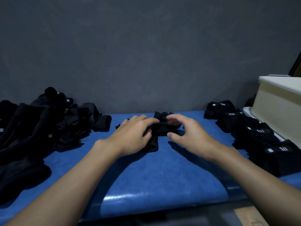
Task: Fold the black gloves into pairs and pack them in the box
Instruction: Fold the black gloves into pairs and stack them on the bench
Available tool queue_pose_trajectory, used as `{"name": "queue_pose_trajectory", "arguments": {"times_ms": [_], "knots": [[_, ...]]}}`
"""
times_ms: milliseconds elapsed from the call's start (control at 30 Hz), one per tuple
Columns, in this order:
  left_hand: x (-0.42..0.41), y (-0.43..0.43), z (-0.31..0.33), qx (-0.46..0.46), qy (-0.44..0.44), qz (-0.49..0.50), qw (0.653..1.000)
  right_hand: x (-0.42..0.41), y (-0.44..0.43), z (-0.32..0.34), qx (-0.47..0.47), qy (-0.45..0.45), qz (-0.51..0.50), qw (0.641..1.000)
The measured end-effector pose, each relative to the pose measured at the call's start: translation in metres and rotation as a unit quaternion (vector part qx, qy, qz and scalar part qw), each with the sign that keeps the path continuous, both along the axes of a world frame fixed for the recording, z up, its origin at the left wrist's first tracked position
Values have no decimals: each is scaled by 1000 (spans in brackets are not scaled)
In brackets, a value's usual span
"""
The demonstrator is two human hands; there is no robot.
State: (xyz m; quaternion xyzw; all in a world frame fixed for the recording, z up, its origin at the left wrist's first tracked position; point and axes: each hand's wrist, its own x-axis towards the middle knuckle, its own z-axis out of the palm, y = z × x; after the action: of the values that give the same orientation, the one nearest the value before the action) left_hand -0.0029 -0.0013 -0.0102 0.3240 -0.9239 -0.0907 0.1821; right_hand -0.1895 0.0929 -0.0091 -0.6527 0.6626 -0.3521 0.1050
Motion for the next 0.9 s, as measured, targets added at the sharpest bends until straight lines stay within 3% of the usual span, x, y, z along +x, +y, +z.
{"name": "queue_pose_trajectory", "arguments": {"times_ms": [200, 500, 733, 900], "knots": [[-2, -5, -8, 8, -46, 13, 999, -11, -7, -10, 73, 73, -9, 995], [-8, -10, -9, 25, -29, -4, 999, -17, -9, -10, 83, 129, 33, 988], [-13, -1, -2, 34, 0, -35, 999, -21, 7, 2, 49, 184, -16, 982], [-17, 7, 0, 23, 3, -46, 999, -27, 21, 6, 39, 166, -10, 985]]}}
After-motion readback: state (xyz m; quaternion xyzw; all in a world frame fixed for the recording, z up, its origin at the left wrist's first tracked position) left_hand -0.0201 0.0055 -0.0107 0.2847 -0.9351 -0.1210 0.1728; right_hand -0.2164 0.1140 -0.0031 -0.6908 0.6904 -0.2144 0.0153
